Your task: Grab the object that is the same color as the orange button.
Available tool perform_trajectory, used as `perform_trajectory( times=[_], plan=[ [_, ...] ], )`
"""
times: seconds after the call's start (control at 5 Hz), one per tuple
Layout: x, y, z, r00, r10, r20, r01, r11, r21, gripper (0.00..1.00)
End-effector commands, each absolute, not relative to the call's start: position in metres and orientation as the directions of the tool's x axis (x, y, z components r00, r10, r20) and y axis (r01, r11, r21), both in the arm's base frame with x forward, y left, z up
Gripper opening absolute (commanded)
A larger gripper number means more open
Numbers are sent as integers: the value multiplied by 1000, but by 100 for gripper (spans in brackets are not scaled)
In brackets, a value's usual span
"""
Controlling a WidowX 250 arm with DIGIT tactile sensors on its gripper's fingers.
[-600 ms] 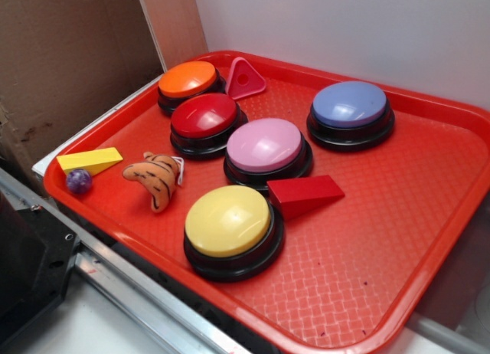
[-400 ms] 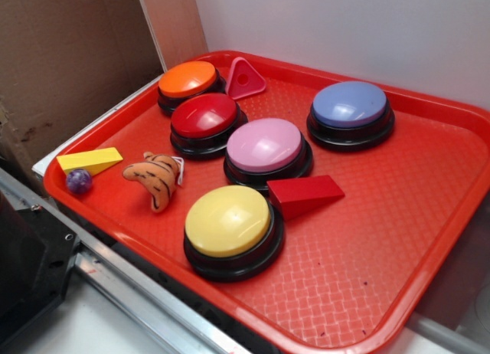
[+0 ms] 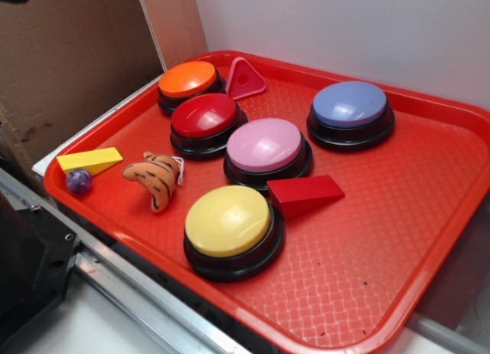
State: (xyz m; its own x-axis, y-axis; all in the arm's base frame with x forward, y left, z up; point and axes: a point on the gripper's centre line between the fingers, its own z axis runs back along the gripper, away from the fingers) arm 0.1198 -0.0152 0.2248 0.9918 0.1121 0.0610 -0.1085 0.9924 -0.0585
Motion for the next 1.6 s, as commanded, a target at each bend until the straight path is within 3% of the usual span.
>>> perform_trajectory(
  times=[0.0,0.4,0.6,0.8,1.0,1.4],
  plan=[
    [141,-19,195,936,336,103,-321,937,-136,100],
    [180,-16,138,806,579,123,-556,812,-180,100],
    [199,-19,102,799,594,95,-575,800,-173,100],
    [202,-21,75,798,599,61,-590,798,-126,100],
    [191,-18,49,811,584,12,-582,810,-68,100],
    [178,-13,14,813,582,-9,-582,813,22,100]
  ],
)
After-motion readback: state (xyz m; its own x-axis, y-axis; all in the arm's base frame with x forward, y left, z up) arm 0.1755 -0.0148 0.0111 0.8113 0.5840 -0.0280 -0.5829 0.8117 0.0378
